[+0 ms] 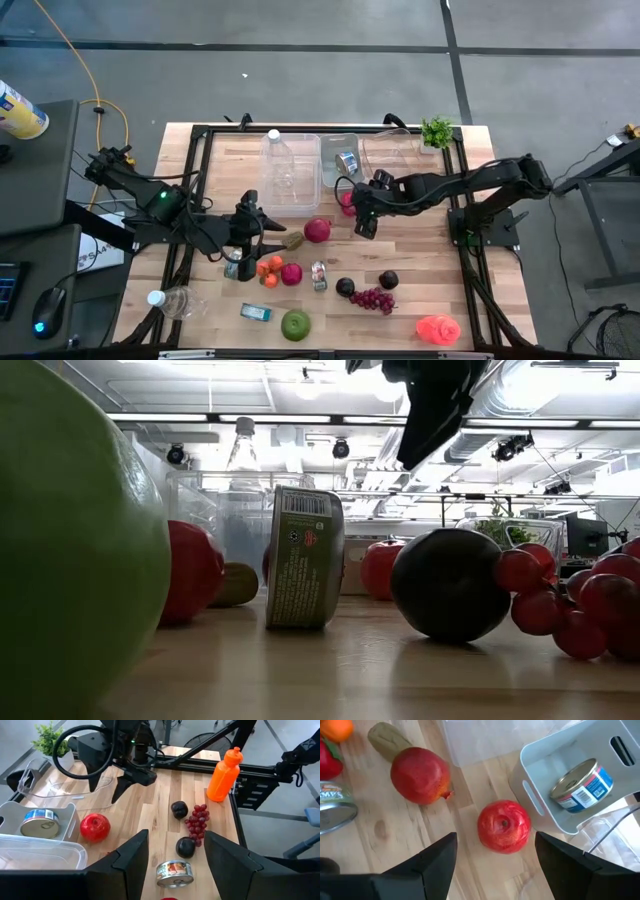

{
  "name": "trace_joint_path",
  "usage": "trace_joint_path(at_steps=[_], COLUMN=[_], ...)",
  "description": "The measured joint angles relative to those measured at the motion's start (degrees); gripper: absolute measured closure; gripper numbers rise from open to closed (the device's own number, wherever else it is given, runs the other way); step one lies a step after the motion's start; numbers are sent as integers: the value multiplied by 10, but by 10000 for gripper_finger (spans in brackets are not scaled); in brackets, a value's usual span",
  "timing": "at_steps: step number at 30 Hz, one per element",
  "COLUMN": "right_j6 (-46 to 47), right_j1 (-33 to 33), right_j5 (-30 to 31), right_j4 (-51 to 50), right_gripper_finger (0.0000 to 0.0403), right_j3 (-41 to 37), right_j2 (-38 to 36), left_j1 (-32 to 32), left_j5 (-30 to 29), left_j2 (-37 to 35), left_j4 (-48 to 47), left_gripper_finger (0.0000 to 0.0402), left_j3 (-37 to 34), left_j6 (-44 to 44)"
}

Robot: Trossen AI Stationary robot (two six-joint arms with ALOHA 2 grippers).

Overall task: Pick & Place Food Item
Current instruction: Put the apple into the right transparent bin

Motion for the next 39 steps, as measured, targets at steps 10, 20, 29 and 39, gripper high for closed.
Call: trace_joint_path(at_steps=[10, 20, 29, 39], right_j6=[-15, -25, -40, -5], right_j1=[0, 1, -2, -6], right_j5=[15, 15, 72, 101], right_j4=[15, 32, 56, 37], right_gripper_finger=[147, 146, 102, 67], right_j3=[0, 0, 0, 0], right_j2=[0, 0, 0, 0], left_j1=[0, 0, 0, 0], left_j5=[0, 0, 0, 16], left_j2=[0, 0, 0, 0], left_j4=[0, 0, 0, 0], left_gripper_finger=[219, 219, 219, 219], left_j3=[0, 0, 0, 0], left_j6=[0, 0, 0, 0])
